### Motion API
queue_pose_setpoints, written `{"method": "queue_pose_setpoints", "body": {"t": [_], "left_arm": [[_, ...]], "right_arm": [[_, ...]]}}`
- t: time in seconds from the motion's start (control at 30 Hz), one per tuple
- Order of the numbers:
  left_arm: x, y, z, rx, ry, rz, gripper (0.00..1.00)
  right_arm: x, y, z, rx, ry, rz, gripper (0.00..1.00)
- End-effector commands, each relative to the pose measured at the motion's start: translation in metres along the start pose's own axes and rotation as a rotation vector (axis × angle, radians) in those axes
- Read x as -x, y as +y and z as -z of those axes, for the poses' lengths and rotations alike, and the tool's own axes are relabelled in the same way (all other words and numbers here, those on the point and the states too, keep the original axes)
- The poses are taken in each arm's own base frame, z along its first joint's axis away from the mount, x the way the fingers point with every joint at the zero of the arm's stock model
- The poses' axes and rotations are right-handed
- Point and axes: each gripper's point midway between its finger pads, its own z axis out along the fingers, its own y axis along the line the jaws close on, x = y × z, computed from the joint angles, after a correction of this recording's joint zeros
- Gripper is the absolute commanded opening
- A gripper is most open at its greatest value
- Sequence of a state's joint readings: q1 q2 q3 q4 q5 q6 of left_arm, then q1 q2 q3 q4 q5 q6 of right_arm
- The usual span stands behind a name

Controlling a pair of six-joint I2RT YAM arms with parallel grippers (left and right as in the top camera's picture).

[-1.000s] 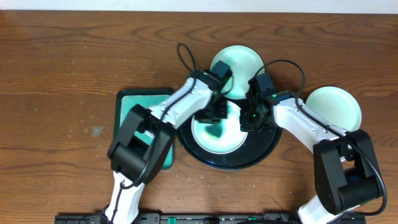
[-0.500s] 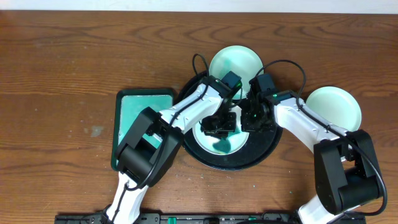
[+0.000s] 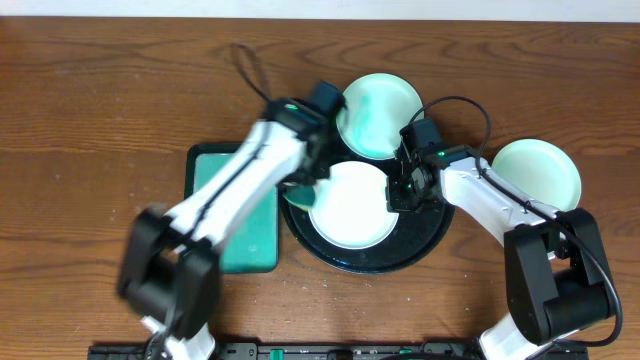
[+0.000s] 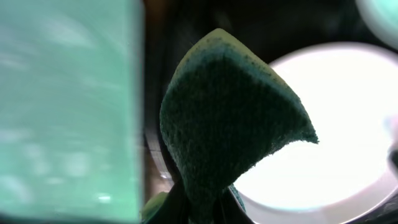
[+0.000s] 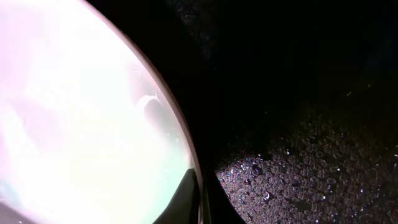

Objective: Clean dirty plates on tray and stack at the side
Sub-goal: 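Return the sponge to the water tray with the left gripper, then lift the white plate with the right gripper and tilt it over the water tray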

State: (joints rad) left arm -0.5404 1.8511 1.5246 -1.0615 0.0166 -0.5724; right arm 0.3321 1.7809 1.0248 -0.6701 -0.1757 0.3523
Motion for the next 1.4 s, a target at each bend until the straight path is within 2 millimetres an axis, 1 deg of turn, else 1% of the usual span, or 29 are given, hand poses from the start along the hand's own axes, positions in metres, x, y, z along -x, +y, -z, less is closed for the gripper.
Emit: {"method": "queue_pose_setpoints", "body": {"t": [0.0,0.07,0.13,0.17,0.2,0.3,0.33,0.37,0.4,0.43,0.47,0.5,0.6,0.67,0.7,0.77,0.8,0.83,0.9,0.93,1.0,1.07,1.17,1.27,1.33,1.37], "left_arm": [[0.029,0.075,0.041,0.160,-0.149,0.127,0.07],[0.030,0.101,0.038,0.201,-0.128,0.182,0.07],[0.028,0.120,0.028,0.225,-0.097,0.228,0.07],[0.025,0.131,0.019,0.239,-0.077,0.251,0.07],[0.023,0.138,0.012,0.245,-0.062,0.270,0.07],[0.013,0.152,-0.011,0.225,-0.015,0.315,0.08],[0.011,0.153,-0.015,0.213,-0.004,0.317,0.11],[0.010,0.153,-0.018,0.200,0.006,0.313,0.16],[0.009,0.154,-0.018,0.193,0.013,0.314,0.24],[0.009,0.154,-0.018,0.185,0.017,0.317,0.27],[0.010,0.151,-0.014,0.156,0.015,0.309,0.34],[0.010,0.151,-0.011,0.151,0.012,0.309,0.38],[0.013,0.150,0.012,0.126,-0.041,0.314,0.45],[0.016,0.149,0.032,0.096,-0.099,0.318,0.50],[0.017,0.149,0.047,0.076,-0.144,0.321,0.53],[0.019,0.148,0.074,0.036,-0.229,0.327,0.57],[0.020,0.148,0.088,0.017,-0.270,0.330,0.59],[0.020,0.148,0.107,-0.012,-0.332,0.333,0.60],[0.016,0.149,0.136,-0.060,-0.433,0.338,0.61],[0.012,0.150,0.159,-0.095,-0.508,0.341,0.63],[0.004,0.153,0.186,-0.139,-0.600,0.345,0.67],[-0.005,0.155,0.210,-0.179,-0.684,0.348,0.74],[-0.021,0.160,0.236,-0.221,-0.769,0.350,0.77],[-0.033,0.163,0.252,-0.249,-0.828,0.351,0.78],[-0.039,0.165,0.259,-0.262,-0.855,0.352,0.78],[-0.042,0.166,0.261,-0.265,-0.862,0.352,0.78]], "right_arm": [[0.005,0.000,0.000,-0.018,-0.031,0.079,0.01],[0.011,0.002,0.000,-0.012,-0.054,0.131,0.01],[0.018,0.005,0.000,-0.005,-0.084,0.189,0.01],[0.021,0.006,0.001,-0.001,-0.097,0.196,0.01],[0.023,0.007,0.001,0.002,-0.104,0.197,0.01],[0.022,0.014,0.001,0.041,-0.100,0.196,0.01],[0.021,0.017,0.001,0.058,-0.096,0.196,0.01],[0.020,0.021,0.002,0.078,-0.093,0.198,0.01],[0.020,0.023,0.004,0.091,-0.092,0.199,0.01],[0.021,0.025,0.006,0.097,-0.094,0.195,0.01],[0.025,0.030,0.017,0.100,-0.114,0.192,0.01],[0.026,0.032,0.023,0.101,-0.128,0.198,0.01],[0.038,0.041,0.052,0.071,-0.227,0.233,0.01],[0.046,0.049,0.071,0.051,-0.298,0.260,0.01],[0.051,0.057,0.083,0.044,-0.342,0.284,0.01],[0.057,0.072,0.100,0.038,-0.410,0.318,0.01],[0.060,0.083,0.109,0.047,-0.448,0.340,0.01],[0.063,0.097,0.118,0.064,-0.485,0.365,0.01],[0.068,0.128,0.133,0.111,-0.556,0.418,0.01],[0.069,0.152,0.142,0.148,-0.613,0.471,0.01],[0.071,0.181,0.152,0.175,-0.703,0.541,0.01],[0.074,0.207,0.156,0.168,-0.791,0.611,0.01],[0.077,0.237,0.150,0.118,-0.896,0.720,0.01],[0.077,0.259,0.146,0.067,-0.976,0.817,0.01],[0.073,0.268,0.150,0.056,-1.009,0.858,0.01],[0.070,0.273,0.156,0.043,-1.036,0.877,0.01]]}}
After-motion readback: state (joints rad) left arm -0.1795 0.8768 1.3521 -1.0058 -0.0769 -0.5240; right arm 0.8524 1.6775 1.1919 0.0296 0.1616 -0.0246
